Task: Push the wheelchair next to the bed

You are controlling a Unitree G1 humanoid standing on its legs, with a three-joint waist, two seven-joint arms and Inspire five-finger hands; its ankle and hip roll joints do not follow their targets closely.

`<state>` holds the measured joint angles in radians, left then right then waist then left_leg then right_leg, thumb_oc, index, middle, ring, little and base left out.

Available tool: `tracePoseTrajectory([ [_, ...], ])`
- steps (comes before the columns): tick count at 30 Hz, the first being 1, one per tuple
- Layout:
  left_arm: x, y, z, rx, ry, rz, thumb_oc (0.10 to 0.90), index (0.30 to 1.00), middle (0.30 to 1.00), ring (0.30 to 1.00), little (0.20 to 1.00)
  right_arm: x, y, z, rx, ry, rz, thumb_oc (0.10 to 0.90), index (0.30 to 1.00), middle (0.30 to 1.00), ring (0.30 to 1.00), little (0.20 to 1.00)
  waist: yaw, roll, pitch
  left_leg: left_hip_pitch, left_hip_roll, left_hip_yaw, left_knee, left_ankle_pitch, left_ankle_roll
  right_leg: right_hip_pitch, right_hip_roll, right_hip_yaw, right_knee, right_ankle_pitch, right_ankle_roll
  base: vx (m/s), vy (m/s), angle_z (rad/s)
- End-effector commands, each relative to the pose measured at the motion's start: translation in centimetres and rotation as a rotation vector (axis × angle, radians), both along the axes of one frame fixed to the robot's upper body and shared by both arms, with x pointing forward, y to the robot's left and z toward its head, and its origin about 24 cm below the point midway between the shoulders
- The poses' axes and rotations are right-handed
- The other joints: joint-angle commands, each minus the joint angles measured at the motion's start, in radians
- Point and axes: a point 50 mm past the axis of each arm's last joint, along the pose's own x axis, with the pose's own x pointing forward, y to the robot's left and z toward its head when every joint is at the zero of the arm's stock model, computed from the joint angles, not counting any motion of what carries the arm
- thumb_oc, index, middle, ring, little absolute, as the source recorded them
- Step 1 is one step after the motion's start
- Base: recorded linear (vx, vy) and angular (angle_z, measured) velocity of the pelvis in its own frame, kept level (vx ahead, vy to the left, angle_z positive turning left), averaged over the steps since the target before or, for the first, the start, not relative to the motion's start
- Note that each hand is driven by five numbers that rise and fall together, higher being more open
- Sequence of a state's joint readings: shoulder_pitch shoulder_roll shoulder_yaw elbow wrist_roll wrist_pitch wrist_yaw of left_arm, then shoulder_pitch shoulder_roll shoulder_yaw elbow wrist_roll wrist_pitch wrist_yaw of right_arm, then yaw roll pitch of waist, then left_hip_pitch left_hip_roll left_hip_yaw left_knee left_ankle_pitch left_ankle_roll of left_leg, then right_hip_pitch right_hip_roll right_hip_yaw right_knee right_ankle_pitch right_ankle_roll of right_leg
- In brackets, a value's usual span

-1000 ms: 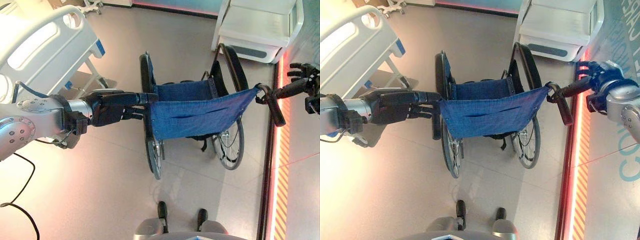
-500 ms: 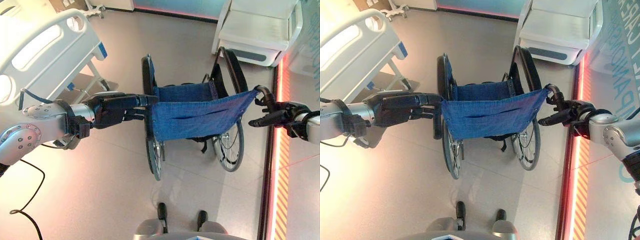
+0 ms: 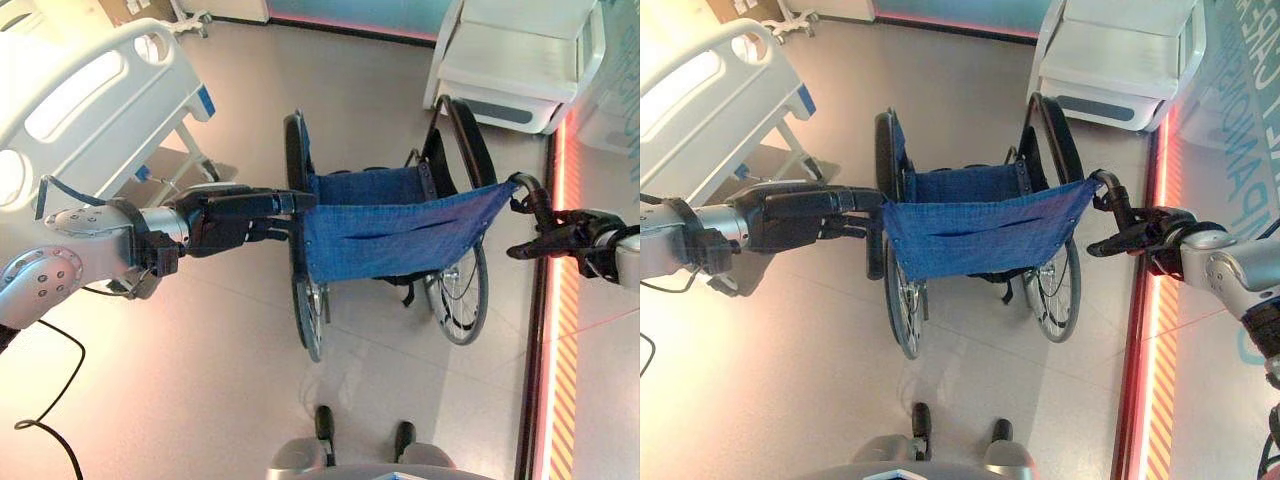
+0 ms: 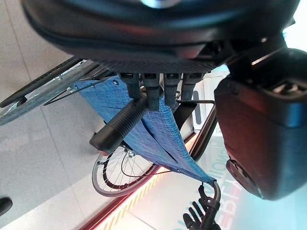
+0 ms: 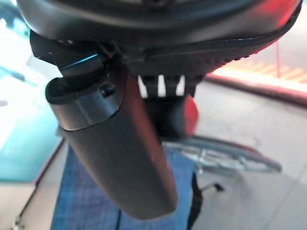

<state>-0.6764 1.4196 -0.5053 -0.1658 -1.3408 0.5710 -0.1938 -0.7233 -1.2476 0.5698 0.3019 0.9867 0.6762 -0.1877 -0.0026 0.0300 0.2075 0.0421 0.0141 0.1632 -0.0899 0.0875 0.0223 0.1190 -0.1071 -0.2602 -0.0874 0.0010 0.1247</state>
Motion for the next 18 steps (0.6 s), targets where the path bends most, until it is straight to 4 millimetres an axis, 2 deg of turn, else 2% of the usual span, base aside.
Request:
tracePoseTrajectory([
  [1, 0.8, 0.6, 1.5, -0.039, -0.08, 0.018, 0.8, 0.9, 0.9, 0.9, 0.9, 1.0, -0.9, 6.9, -0.139, -0.281, -0.069, 0.4, 0.3, 0.3, 0.3, 0.3, 0.041, -0.023, -0.078, 0.017, 0.022, -0.014, 0.003, -0.058, -0.088, -0.025, -0.005, -0.033, 0.0, 0.036, 0.014, 0.0, 0.0, 0.0],
  [8, 1.3, 1.0, 1.8, -0.013, -0.102, 0.044, 0.8, 0.9, 0.9, 0.9, 0.9, 1.2, -0.9, 7.7, -0.152, -0.284, -0.066, 0.4, 0.3, 0.3, 0.3, 0.3, 0.046, -0.026, -0.083, 0.012, 0.02, -0.016, 0.003, -0.058, -0.085, -0.028, -0.007, -0.038, 0.0, 0.036, 0.014, 0.0, -0.003, 0.03],
  [18, 0.8, 3.1, 3.2, 0.066, -0.222, 0.121, 0.8, 0.9, 0.9, 0.9, 0.9, 0.4, -1.9, 7.8, -0.147, -0.295, -0.098, 0.4, 0.3, 0.3, 0.3, 0.3, 0.058, -0.022, -0.078, 0.011, 0.022, -0.021, 0.003, -0.056, -0.088, -0.024, -0.008, -0.051, 0.0, 0.033, 0.012, 0.0, -0.005, 0.04],
])
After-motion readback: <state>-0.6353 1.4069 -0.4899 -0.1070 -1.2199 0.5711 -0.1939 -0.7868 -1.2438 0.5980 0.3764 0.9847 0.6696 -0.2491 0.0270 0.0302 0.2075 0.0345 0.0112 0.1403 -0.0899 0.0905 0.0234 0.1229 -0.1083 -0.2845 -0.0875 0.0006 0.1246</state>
